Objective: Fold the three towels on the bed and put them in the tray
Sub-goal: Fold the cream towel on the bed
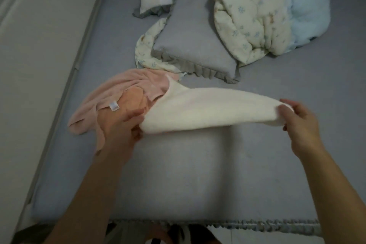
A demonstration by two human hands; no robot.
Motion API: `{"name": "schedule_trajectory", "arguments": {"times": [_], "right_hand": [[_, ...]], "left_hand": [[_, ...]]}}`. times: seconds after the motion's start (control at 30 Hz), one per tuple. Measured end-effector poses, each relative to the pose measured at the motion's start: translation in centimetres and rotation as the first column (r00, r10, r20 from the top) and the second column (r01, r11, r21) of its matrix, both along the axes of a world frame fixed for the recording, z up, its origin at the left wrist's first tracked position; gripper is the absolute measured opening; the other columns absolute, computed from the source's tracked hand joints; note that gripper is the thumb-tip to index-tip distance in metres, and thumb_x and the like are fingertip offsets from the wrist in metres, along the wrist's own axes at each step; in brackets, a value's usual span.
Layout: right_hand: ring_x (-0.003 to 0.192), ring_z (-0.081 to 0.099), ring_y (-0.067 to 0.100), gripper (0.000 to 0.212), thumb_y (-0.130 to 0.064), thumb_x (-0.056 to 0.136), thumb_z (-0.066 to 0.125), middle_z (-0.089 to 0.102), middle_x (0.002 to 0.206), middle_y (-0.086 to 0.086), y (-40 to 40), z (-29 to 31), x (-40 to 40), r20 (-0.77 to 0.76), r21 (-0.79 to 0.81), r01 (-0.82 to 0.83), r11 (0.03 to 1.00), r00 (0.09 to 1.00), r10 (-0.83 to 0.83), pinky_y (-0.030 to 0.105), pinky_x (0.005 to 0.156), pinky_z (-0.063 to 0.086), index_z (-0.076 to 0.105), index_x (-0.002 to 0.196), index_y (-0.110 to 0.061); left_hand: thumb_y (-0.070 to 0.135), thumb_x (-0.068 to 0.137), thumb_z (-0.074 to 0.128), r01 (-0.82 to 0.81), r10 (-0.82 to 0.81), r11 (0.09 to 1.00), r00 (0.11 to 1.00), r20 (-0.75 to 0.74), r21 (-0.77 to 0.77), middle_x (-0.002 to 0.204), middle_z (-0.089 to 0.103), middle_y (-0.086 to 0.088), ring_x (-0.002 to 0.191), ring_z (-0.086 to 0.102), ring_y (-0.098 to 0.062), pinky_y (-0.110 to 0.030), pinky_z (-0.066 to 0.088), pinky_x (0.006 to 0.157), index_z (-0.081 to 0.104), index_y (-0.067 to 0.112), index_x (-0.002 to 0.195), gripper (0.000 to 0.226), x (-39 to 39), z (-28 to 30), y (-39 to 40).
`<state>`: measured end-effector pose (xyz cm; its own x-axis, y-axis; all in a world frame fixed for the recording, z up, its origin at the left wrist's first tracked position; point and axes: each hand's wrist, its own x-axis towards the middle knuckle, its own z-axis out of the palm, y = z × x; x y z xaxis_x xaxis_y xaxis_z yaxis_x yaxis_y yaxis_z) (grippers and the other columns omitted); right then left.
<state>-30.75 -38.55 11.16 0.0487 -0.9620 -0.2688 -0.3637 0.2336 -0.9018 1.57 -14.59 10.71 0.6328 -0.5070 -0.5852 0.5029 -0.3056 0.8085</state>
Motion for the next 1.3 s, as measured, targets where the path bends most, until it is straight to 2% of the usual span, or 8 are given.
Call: {"name": "schedule_trajectory", "arguments": {"times": [0.27,0.63,0.77,0.93,1.03,1.1,1.2,1.3], "right_hand": [[0.072,0.053,0.028,0.021,-0.01,0.088,0.06,0.06,0.086,0.015,9.0,-15.3,-5.1,-0.393,0.553,-0.065,0.831,0.858,0.329,0.037,0.067,0.043,0.067,0.102,0.005],[0.11,0.057,0.035,0.049,-0.021,0.09,0.058,0.057,0.125,0.022,11.9,-21.7,-10.7,-0.47,0.775,-0.06,0.629,0.61,0.638,0.032,0.08,0.042,0.051,0.131,0.005],[0.122,0.052,0.037,0.06,-0.035,0.089,0.057,0.051,0.136,0.02,9.3,-21.4,-9.7,-0.501,0.78,-0.075,0.621,0.519,0.692,0.039,0.098,0.044,0.043,0.138,-0.003],[0.118,0.057,0.032,0.049,-0.023,0.09,0.063,0.058,0.133,0.014,4.0,-23.2,-4.6,-0.489,0.4,-0.31,0.862,0.724,0.487,0.035,0.096,0.043,0.05,0.134,-0.009],[0.118,0.058,0.027,0.051,-0.021,0.092,0.061,0.056,0.139,0.007,1.0,-24.8,-1.4,-0.402,0.302,-0.295,0.906,0.823,0.402,0.03,0.096,0.04,0.047,0.14,-0.011],[0.11,0.059,0.028,0.046,-0.022,0.09,0.062,0.059,0.132,0.01,-1.0,-25.9,0.7,-0.382,0.278,-0.229,0.933,0.865,0.326,0.031,0.095,0.041,0.051,0.133,-0.01],[0.095,0.053,0.025,0.047,-0.025,0.085,0.068,0.059,0.123,0.018,-2.6,-27.4,3.1,-0.4,0.239,-0.106,0.965,0.895,0.197,0.033,0.088,0.042,0.053,0.125,-0.005],[0.117,0.052,0.036,0.065,-0.033,0.083,0.07,0.045,0.137,0.022,-3.0,-28.1,4.0,-0.502,0.243,-0.012,0.97,0.854,0.136,0.039,0.101,0.041,0.045,0.135,-0.005]], "left_hand": [[0.002,0.08,0.064,0.445,-0.314,0.739,0.892,-0.326,0.506,0.074,0.057,-0.004,0.053,0.051,-0.008,-0.017,0.024,0.042,0.058,0.018,0.089,0.019,-8.0,-14.6,5.7],[0.011,0.09,0.059,0.445,-0.461,0.72,0.88,-0.113,0.532,0.099,0.056,-0.006,0.085,0.056,-0.02,-0.031,0.045,0.075,0.054,0.012,0.124,0.034,-10.9,-19.0,3.9],[0.015,0.092,0.06,0.418,-0.52,0.694,0.854,0.008,0.586,0.129,0.054,-0.012,0.105,0.054,-0.021,-0.031,0.043,0.087,0.049,0.013,0.135,0.045,-10.0,-19.5,1.5],[0.021,0.094,0.06,0.235,-0.493,0.74,0.827,0.271,0.63,0.152,0.037,-0.015,0.137,0.038,-0.031,-0.032,0.03,0.102,0.032,0.011,0.149,0.062,-7.7,-23.7,-3.5],[0.011,0.088,0.067,0.135,-0.326,0.882,0.866,0.379,0.451,0.138,0.053,-0.015,0.126,0.051,-0.033,-0.032,0.041,0.095,0.04,0.007,0.141,0.059,-5.7,-25.7,-6.4],[0.019,0.086,0.071,0.132,-0.299,0.9,0.88,0.369,0.415,0.129,0.06,-0.012,0.114,0.059,-0.031,-0.044,0.049,0.094,0.045,0.01,0.136,0.057,-4.6,-26.4,-7.6],[0.043,0.084,0.07,0.138,-0.342,0.875,0.855,0.39,0.465,0.119,0.063,0.001,0.102,0.06,-0.02,-0.036,0.048,0.087,0.052,0.018,0.129,0.054,-3.9,-26.6,-8.4],[0.033,0.087,0.07,0.179,-0.313,0.91,0.888,0.336,0.374,0.109,0.065,0.008,0.096,0.063,-0.009,-0.027,0.052,0.079,0.056,0.023,0.12,0.037,-4.0,-25.9,-7.9]]}}
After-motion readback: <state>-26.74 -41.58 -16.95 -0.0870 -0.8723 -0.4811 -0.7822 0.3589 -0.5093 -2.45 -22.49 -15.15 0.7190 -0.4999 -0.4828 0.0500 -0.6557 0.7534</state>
